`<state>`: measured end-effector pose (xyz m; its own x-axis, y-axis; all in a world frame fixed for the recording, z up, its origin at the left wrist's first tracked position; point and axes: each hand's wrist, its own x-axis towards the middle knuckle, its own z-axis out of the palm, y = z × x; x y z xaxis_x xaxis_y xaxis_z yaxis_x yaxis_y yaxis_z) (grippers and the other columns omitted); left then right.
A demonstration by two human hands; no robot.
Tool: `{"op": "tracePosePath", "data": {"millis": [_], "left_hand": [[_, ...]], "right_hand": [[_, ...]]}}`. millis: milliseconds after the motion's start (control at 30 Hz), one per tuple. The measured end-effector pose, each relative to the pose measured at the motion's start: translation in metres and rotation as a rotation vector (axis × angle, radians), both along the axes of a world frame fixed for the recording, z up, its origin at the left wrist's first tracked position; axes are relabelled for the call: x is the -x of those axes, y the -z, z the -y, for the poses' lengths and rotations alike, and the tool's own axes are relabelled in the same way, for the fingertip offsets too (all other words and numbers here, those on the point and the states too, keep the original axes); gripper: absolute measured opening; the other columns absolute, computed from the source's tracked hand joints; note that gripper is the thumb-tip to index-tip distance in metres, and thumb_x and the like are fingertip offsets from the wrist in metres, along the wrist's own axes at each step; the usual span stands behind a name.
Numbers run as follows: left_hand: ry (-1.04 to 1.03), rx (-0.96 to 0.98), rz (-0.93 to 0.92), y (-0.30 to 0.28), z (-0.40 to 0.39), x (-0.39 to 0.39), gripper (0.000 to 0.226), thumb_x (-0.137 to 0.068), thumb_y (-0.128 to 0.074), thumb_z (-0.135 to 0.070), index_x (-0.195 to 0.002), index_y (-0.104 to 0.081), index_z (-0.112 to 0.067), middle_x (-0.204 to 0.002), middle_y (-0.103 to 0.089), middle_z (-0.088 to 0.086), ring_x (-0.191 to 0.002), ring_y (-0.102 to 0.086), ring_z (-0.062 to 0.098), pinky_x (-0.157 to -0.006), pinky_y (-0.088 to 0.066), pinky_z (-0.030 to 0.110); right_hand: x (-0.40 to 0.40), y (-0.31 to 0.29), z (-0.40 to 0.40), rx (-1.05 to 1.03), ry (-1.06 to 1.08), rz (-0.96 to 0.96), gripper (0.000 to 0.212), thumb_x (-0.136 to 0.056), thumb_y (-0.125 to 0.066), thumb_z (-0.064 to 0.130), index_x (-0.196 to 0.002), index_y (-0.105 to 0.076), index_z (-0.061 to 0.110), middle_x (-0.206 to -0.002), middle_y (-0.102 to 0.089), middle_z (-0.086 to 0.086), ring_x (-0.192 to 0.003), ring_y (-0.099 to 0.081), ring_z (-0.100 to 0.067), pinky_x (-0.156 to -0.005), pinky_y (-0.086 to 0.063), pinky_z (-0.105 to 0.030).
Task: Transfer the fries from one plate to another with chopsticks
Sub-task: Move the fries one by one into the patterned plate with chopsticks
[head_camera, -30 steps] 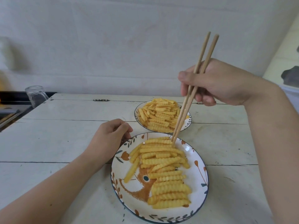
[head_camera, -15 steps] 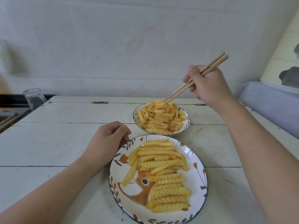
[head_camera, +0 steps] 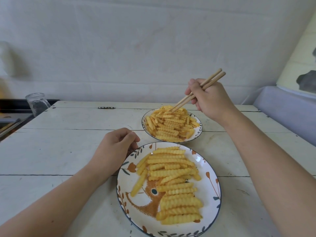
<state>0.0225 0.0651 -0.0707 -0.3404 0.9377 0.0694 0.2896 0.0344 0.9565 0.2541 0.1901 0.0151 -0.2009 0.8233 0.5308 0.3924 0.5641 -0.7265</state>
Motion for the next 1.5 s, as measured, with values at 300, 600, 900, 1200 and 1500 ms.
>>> {"op": "tracePosePath", "data": {"millis": [300,600,900,1200,1500], "left_hand": [[0.006,-0.005,0.019,0.000,0.000,0.000,0.027,-0.101,-0.054,-0.016,-0.083,-0.073,-0.009,-0.067,-0.068,-0.004,-0.061,-0.059,0.013,-0.067,-0.050,0.033],[0.005,-0.004,0.023,0.003,-0.001,0.001,0.029,-0.102,-0.055,-0.019,-0.081,-0.074,-0.012,-0.067,-0.068,-0.004,-0.062,-0.060,0.014,-0.068,-0.051,0.036],[0.001,-0.015,0.001,0.004,-0.003,0.001,0.029,-0.103,-0.053,-0.019,-0.083,-0.073,-0.011,-0.069,-0.069,-0.004,-0.059,-0.060,0.005,-0.058,-0.049,0.017],[0.007,-0.018,0.014,0.003,-0.002,0.001,0.028,-0.102,-0.054,-0.018,-0.083,-0.073,-0.012,-0.068,-0.069,-0.004,-0.061,-0.060,0.011,-0.066,-0.050,0.031],[0.003,-0.009,0.006,0.001,-0.001,0.000,0.028,-0.101,-0.054,-0.017,-0.082,-0.073,-0.011,-0.070,-0.069,-0.003,-0.060,-0.058,0.011,-0.065,-0.049,0.031]], "right_hand": [[-0.016,-0.034,0.004,0.051,-0.056,-0.307,0.057,-0.106,-0.040,0.046,-0.068,-0.063,0.009,-0.048,-0.052,-0.004,-0.040,-0.044,-0.022,-0.039,-0.034,-0.024],[-0.019,-0.069,0.055,0.272,-0.335,-0.045,0.059,-0.103,-0.042,0.045,-0.069,-0.061,0.001,-0.046,-0.048,-0.011,-0.029,-0.036,-0.016,-0.036,-0.028,-0.019],[0.009,-0.054,0.061,0.297,-0.465,0.272,0.052,-0.102,-0.047,0.041,-0.080,-0.068,-0.001,-0.053,-0.057,-0.010,-0.034,-0.043,-0.015,-0.036,-0.034,-0.022],[-0.023,-0.054,0.018,0.010,0.026,-0.059,0.047,-0.103,-0.048,0.039,-0.074,-0.067,0.008,-0.052,-0.054,-0.006,-0.038,-0.042,-0.019,-0.040,-0.036,-0.025],[-0.013,-0.017,0.001,0.012,0.052,-0.080,0.046,-0.103,-0.048,0.044,-0.079,-0.070,0.010,-0.062,-0.060,-0.011,-0.044,-0.051,-0.018,-0.044,-0.043,-0.026]]}}
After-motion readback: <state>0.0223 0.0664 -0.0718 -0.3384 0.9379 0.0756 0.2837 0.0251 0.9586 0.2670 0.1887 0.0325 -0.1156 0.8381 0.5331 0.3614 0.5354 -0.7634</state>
